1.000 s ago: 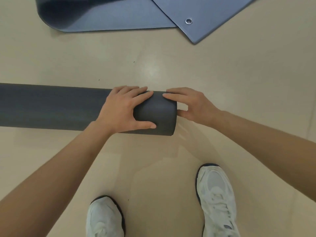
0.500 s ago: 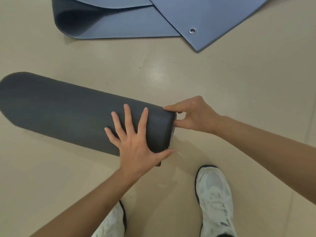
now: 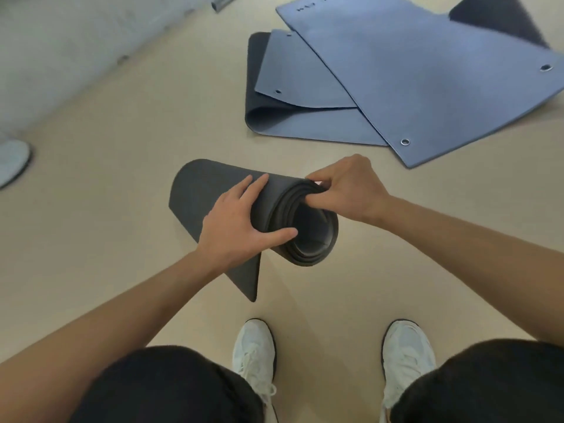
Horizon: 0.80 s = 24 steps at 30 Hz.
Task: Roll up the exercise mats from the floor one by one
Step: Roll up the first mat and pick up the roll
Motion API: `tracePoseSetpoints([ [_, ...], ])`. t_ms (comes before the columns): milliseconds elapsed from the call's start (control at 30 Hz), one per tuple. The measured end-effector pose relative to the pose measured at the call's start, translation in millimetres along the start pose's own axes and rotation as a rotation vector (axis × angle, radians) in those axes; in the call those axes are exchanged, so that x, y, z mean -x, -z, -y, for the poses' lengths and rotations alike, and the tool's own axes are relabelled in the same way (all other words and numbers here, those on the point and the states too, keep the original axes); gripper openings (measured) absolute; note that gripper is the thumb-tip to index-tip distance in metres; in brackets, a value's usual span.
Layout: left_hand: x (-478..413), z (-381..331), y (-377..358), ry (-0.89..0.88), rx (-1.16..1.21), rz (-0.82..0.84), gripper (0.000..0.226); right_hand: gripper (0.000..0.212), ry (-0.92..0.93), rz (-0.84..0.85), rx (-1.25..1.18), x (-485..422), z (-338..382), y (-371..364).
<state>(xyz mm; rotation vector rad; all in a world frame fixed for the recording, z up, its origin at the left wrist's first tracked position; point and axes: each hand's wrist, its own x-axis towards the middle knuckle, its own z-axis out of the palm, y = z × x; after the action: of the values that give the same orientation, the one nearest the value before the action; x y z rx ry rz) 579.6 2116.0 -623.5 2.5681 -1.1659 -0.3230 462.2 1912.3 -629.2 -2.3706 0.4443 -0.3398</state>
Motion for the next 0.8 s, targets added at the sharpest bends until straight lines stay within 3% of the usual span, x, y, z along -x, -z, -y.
tracePoseSetpoints([
  [200,22,-4,98,0.084,-0.009,-0.057,0.099,0.026,0.069,-0.033,0.15,-23,84,43],
  [400,62,-11,147,0.152,-0.004,-0.088,0.075,0.039,0.084,-0.075,0.229,-8,143,58],
  [733,103,-20,126,0.278,0.364,-0.128,0.084,0.024,-0.113,-0.3,0.06,46,165,49],
  [800,104,-25,115,0.248,0.386,-0.091,0.09,0.033,-0.131,-0.358,0.02,54,161,40],
])
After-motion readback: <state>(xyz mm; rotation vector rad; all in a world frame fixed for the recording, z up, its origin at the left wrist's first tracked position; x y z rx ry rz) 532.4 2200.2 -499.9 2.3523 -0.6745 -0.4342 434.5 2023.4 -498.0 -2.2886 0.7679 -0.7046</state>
